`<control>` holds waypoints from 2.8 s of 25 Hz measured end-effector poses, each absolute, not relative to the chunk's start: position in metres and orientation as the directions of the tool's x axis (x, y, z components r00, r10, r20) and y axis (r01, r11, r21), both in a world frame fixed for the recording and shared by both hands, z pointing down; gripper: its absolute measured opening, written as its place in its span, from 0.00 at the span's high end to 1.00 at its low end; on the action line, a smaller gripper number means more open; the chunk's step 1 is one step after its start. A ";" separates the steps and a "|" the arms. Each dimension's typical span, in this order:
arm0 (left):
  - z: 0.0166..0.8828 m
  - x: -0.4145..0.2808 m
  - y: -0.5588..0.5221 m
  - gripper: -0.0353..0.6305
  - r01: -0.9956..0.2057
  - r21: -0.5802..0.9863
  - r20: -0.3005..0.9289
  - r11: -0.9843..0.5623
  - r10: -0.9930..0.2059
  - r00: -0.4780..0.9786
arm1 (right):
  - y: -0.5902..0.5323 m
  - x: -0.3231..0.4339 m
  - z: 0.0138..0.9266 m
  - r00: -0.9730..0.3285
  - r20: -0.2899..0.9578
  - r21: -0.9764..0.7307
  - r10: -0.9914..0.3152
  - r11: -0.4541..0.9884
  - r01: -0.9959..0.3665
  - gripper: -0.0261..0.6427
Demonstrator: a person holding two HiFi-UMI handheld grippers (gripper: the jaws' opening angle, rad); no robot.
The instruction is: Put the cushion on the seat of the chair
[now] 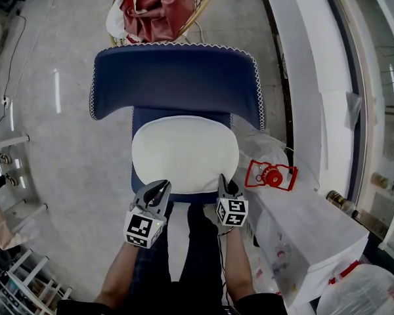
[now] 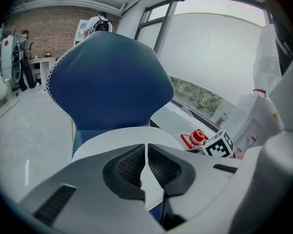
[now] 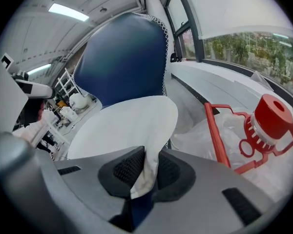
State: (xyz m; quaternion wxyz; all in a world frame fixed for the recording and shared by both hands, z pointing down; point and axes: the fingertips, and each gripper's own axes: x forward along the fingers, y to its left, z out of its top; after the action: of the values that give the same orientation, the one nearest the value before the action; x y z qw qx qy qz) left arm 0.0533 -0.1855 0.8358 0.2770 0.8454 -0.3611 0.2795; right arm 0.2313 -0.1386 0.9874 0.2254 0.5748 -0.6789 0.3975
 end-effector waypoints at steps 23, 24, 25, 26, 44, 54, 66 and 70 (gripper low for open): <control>0.819 0.051 -0.179 0.90 -0.753 0.267 0.658 -0.601 -0.458 0.598 | -0.127 0.247 0.977 -0.221 0.747 -0.332 -0.626 -0.063 -0.941 0.66; 0.816 0.051 -0.178 0.90 -0.752 0.266 0.656 -0.604 -0.458 0.600 | -0.126 0.248 0.974 -0.216 0.748 -0.328 -0.628 -0.066 -0.942 0.66; 0.813 0.052 -0.178 0.90 -0.750 0.265 0.653 -0.606 -0.459 0.602 | -0.125 0.249 0.971 -0.213 0.747 -0.326 -0.630 -0.068 -0.943 0.66; 0.810 0.052 -0.178 0.90 -0.748 0.264 0.650 -0.609 -0.460 0.604 | -0.125 0.249 0.967 -0.210 0.745 -0.325 -0.633 -0.068 -0.943 0.66; 0.720 0.037 -0.159 0.90 -0.712 0.236 0.587 -0.661 -0.487 0.646 | -0.113 0.233 0.848 -0.181 0.674 -0.295 -0.716 -0.036 -0.955 0.66; 0.648 0.029 -0.156 0.90 -0.699 0.206 0.534 -0.684 -0.520 0.667 | -0.115 0.218 0.746 -0.179 0.596 -0.256 -0.783 0.027 -0.966 0.74; 0.548 0.035 -0.154 0.90 -0.675 0.172 0.448 -0.718 -0.553 0.702 | -0.112 0.189 0.620 -0.206 0.504 -0.200 -0.839 0.120 -0.973 0.80; 0.516 0.033 -0.153 0.90 -0.659 0.153 0.428 -0.737 -0.552 0.716 | -0.111 0.186 0.576 -0.185 0.469 -0.179 -0.864 0.112 -0.977 0.82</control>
State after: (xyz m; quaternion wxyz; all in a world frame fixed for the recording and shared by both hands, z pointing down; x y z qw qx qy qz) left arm 0.0330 -0.1529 0.5164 0.1490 0.9143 -0.3309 0.1799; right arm 0.1857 -0.1107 0.5761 0.1245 0.6260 -0.7353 0.2280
